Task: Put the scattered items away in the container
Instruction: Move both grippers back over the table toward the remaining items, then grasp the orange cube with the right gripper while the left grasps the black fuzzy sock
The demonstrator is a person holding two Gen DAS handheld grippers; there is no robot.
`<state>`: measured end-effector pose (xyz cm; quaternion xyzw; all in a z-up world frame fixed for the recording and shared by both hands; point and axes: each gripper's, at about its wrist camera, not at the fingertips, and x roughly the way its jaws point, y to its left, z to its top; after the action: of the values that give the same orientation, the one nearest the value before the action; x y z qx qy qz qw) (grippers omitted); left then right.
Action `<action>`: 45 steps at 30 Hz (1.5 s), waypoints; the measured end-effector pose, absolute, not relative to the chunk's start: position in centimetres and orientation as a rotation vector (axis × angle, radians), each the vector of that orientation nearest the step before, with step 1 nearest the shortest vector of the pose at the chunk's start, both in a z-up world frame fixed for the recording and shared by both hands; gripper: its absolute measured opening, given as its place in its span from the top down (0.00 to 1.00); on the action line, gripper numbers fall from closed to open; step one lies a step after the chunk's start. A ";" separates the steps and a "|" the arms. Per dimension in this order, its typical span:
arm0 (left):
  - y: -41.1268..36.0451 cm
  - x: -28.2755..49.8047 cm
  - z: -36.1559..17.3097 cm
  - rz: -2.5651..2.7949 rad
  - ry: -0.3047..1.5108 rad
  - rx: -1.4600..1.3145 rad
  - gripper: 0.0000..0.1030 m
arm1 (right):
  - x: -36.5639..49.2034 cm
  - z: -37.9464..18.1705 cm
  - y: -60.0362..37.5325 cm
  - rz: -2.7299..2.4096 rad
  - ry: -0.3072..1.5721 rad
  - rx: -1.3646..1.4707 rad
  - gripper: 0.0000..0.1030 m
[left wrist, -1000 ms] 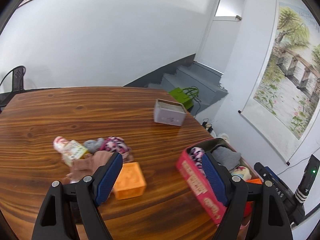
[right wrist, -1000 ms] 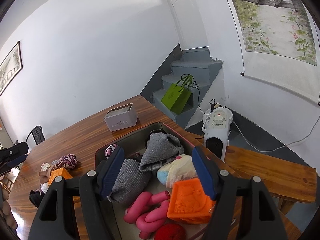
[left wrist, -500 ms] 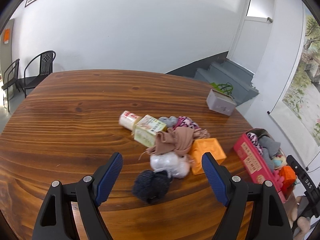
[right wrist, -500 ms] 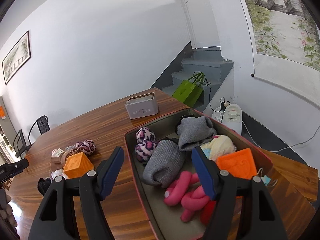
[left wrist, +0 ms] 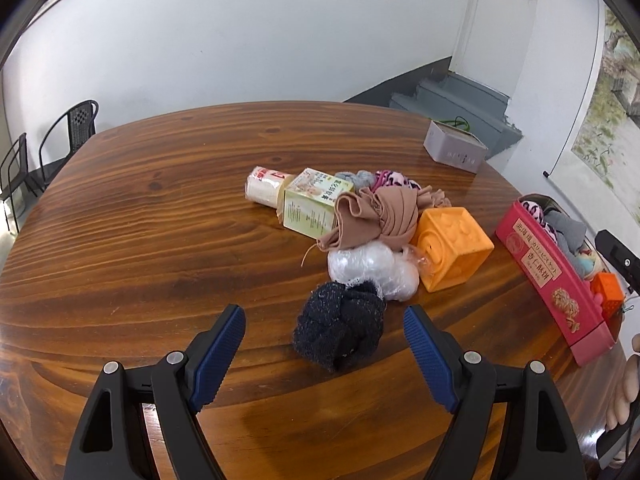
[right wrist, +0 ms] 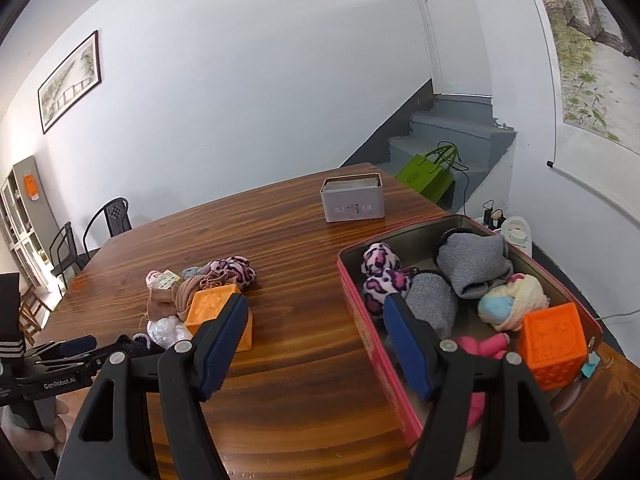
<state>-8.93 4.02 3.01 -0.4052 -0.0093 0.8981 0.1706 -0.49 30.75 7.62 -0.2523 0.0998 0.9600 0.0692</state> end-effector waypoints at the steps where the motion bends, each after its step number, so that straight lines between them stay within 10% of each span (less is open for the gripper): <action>1: 4.1 -9.0 2.8 2.545 -0.028 -1.156 0.19 | -0.8 7.6 30.3 2.900 0.287 -0.775 0.28; 45: 5.8 -11.5 -0.2 2.461 -0.037 -1.234 0.20 | -13.6 1.3 24.0 2.923 0.342 -1.283 0.28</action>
<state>-11.49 5.81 -0.25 -0.4398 -0.0132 0.8770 0.1930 -13.57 24.02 1.35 -0.3994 0.1065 0.9099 -0.0346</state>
